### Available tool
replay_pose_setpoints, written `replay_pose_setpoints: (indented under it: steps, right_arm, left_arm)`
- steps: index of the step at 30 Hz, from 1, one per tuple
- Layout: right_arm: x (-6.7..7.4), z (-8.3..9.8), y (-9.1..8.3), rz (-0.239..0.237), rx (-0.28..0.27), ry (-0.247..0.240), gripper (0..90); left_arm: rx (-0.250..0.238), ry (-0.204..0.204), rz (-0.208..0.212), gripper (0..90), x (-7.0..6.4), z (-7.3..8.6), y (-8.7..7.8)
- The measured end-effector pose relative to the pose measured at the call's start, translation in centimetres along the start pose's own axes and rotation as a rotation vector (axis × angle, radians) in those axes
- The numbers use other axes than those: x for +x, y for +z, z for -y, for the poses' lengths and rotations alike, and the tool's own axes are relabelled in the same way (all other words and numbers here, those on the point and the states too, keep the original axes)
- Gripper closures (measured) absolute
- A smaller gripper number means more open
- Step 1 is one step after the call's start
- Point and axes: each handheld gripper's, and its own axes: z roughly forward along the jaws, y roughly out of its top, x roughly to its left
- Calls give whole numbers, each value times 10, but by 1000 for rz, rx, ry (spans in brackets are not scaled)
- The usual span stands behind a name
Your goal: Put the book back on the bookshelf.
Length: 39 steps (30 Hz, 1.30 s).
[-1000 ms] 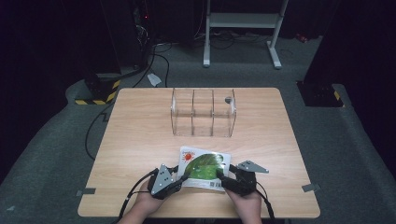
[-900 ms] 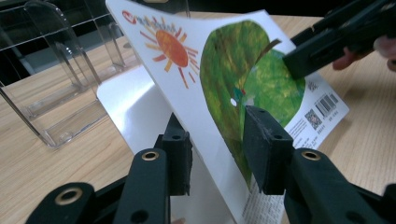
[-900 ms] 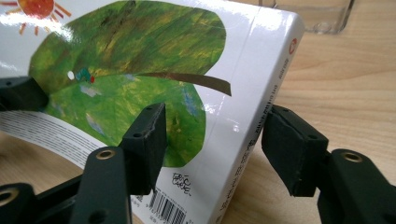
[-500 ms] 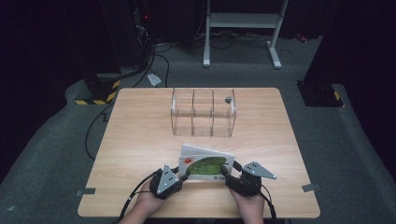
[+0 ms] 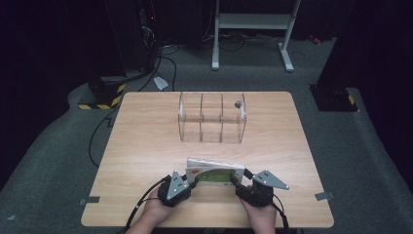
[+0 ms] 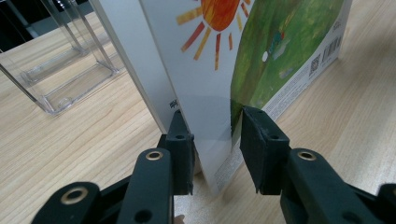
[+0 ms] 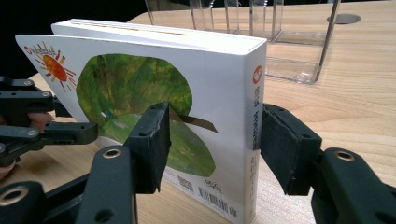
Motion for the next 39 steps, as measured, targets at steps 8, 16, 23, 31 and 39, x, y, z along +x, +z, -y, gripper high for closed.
replay_pose_setpoints:
  steps: [8, 16, 23, 31, 39]
  right_arm:
    - [1, 1, -6, -27, -14, -23, 431]
    - [1, 0, -6, -49, -12, -24, 379]
    - [-4, -2, -2, -89, 2, -29, 313]
    - [-10, -9, 1, -115, -4, -46, 296]
    - [-8, -17, 5, -131, -21, -107, 301]
  left_arm:
    - [0, 1, 1, 637, 1, 1, -5]
    - [-3, -58, -13, 530, 10, 2, -10]
    - [-1, -86, -14, 457, 15, 3, -11]
    - [15, -137, -18, 423, 23, 9, -17]
    - [24, -173, -69, 407, 34, 18, -29]
